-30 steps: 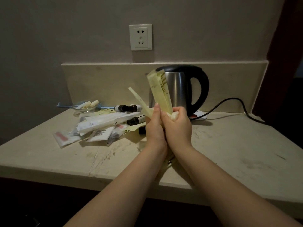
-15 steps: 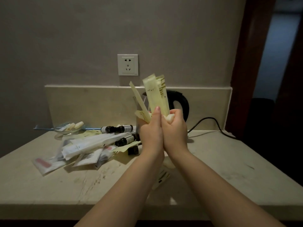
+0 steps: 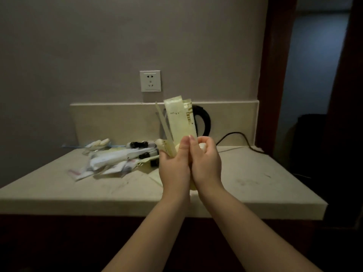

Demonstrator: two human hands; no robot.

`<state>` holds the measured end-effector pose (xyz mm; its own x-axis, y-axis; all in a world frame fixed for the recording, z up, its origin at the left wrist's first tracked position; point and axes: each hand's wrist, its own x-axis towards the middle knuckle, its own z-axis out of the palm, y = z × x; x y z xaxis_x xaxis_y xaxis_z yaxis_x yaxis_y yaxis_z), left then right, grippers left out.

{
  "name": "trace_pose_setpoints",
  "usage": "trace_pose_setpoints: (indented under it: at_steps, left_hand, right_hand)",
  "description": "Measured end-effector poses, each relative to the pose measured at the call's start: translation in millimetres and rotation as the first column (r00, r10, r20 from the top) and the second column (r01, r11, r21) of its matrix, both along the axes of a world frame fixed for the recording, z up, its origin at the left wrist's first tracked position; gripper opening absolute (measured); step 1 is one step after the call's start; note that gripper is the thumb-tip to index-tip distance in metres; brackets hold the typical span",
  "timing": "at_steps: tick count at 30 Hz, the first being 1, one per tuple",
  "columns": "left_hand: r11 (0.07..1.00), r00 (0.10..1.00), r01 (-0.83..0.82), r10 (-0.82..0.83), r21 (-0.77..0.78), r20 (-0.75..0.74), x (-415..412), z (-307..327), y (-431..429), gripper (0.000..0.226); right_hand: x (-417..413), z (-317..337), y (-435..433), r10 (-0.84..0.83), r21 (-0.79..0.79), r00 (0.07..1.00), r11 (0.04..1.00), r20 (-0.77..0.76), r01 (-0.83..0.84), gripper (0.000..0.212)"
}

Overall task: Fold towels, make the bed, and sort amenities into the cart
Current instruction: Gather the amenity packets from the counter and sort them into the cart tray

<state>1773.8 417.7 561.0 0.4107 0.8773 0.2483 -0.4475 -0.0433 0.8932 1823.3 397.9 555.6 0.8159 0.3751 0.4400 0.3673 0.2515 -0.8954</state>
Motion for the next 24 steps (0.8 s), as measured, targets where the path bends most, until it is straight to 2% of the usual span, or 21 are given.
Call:
trace_pose_setpoints:
  at_steps: [2, 5, 9, 11, 14, 19, 24]
  left_hand:
    - [1.0, 1.0, -0.019, 0.019, -0.009, -0.003, -21.9, -7.8, -23.0, 0.042]
    - [0.998, 0.999, -0.043, 0.042, -0.048, -0.019, -58.0, -27.8, -65.2, 0.061]
    - [0.98, 0.988, -0.132, 0.118, -0.146, -0.099, -116.5, -64.6, -120.9, 0.054]
    - [0.962, 0.974, -0.188, 0.157, -0.196, -0.165, -148.0, -78.5, -142.7, 0.063]
    - [0.934, 0.944, -0.276, 0.219, -0.226, -0.246, -200.8, -94.1, -170.5, 0.079]
    - [0.887, 0.909, -0.404, 0.362, -0.223, -0.205, -286.5, -102.5, -200.3, 0.067]
    - [0.783, 0.825, -0.563, 0.548, -0.265, -0.136, -393.0, -105.1, -216.8, 0.068]
  right_hand:
    - [-17.6, -7.8, -20.3, 0.06, 0.012, 0.998, 0.998, -0.022, -0.06, 0.026]
    - [-48.5, -27.0, -57.4, 0.171, 0.007, 0.983, 0.985, -0.072, -0.171, 0.02]
    - [-103.0, -61.7, -110.9, 0.361, 0.012, 0.906, 0.93, -0.222, -0.368, 0.013]
    - [-131.5, -75.8, -133.2, 0.414, -0.019, 0.859, 0.898, -0.301, -0.439, 0.01]
    - [-179.5, -90.6, -158.3, 0.506, -0.03, 0.773, 0.83, -0.383, -0.558, 0.009]
    - [-261.7, -97.8, -178.5, 0.654, -0.004, 0.641, 0.698, -0.402, -0.716, 0.009]
    - [-363.9, -99.2, -176.1, 0.805, -0.09, 0.502, 0.502, -0.316, -0.86, 0.018]
